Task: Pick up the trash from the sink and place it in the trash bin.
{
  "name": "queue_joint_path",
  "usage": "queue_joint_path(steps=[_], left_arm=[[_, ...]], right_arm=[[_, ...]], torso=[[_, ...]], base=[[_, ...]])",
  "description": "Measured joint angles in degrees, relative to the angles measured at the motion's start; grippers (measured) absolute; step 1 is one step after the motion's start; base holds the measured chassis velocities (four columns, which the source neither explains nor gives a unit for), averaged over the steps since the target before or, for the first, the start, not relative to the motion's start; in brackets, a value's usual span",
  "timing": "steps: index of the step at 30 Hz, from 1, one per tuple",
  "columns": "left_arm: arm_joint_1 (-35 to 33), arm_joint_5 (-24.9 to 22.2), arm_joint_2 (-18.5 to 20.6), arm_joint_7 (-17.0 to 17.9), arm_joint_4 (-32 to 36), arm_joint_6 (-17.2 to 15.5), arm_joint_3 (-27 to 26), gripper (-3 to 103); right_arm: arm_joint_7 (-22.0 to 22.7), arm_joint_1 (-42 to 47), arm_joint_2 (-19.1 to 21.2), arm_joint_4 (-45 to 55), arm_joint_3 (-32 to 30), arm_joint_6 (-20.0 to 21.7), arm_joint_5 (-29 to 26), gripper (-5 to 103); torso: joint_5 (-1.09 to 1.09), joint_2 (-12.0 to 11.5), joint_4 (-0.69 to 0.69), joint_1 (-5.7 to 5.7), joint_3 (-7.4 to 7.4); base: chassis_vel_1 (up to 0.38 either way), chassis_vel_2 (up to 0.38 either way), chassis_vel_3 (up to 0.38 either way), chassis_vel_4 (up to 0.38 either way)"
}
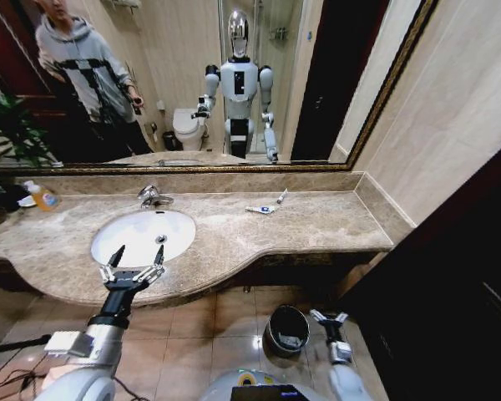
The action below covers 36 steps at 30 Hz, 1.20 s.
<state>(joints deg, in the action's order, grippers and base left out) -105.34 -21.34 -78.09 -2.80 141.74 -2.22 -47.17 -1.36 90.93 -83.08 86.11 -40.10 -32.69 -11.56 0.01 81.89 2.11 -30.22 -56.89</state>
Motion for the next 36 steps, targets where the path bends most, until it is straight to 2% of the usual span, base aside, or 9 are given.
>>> queue_joint_path(steps=[2, 3, 7, 9, 14, 18, 21, 29, 36], left_arm=[[0.0, 0.0, 0.0, 0.01, 0.0, 0.0, 0.0, 100], [0.0, 0.0, 0.0, 0.01, 0.0, 0.0, 0.0, 100], [0.0, 0.0, 0.0, 0.0, 0.0, 0.0, 0.0, 100], [0.0, 0.0, 0.0, 0.0, 0.0, 0.0, 0.0, 100], [0.0, 0.0, 0.0, 0.01, 0.0, 0.0, 0.0, 100], [0.0, 0.0, 0.0, 0.0, 0.0, 0.0, 0.0, 100], [0.0, 0.0, -0.01, 0.01, 0.0, 0.0, 0.0, 100], [0.0, 0.0, 0.0, 0.01, 0.0, 0.0, 0.0, 100], [0.0, 0.0, 0.0, 0.01, 0.0, 0.0, 0.0, 100]], right_arm=[[-1.29, 7.36, -1.92, 12.01, -1.35, 3.05, -0.36, 100], [-1.29, 7.36, -1.92, 12.01, -1.35, 3.05, -0.36, 100], [-8.09, 18.21, -8.31, 32.64, -3.09, 9.38, 0.79, 100], [-8.49, 18.77, -8.64, 33.94, -2.95, 9.84, 1.07, 100], [-7.56, 18.05, -8.95, 43.63, 0.17, 18.92, 3.92, 100], [-5.89, 13.57, -4.67, 47.68, 2.66, 28.32, -0.91, 100], [-6.45, 10.77, -0.72, 47.57, 3.15, 30.93, -3.45, 100], [-7.79, -0.95, 14.39, 39.84, 4.14, 33.97, -10.4, 100], [-6.22, -15.99, 17.19, 31.6, 11.14, 36.22, -13.11, 100]], torso=[[-0.02, 0.0, 0.0, 0.0, 0.0], [-0.02, 0.0, 0.0, 0.0, 0.0], [-0.04, 0.01, -0.01, 0.01, 0.0], [-0.05, 0.01, -0.01, 0.01, 0.0], [-0.01, 0.0, 0.0, 0.0, 0.0], [-0.02, -0.01, 0.01, -0.01, -0.01], [-0.02, -0.01, 0.0, -0.01, -0.01], [0.0, -0.01, 0.0, -0.01, -0.01], [0.0, -0.01, 0.0, -0.02, -0.01]], base=[[0.0, 0.0, 0.0, 0.0], [0.0, 0.0, 0.0, 0.0], [0.0, 0.0, 0.0, 0.0], [0.0, 0.0, 0.0, 0.0], [0.0, 0.0, 0.0, 0.0], [0.0, 0.0, 0.0, 0.0], [0.0, 0.0, 0.0, 0.0], [0.0, 0.0, 0.0, 0.0], [0.0, 0.0, 0.0, 0.0]])
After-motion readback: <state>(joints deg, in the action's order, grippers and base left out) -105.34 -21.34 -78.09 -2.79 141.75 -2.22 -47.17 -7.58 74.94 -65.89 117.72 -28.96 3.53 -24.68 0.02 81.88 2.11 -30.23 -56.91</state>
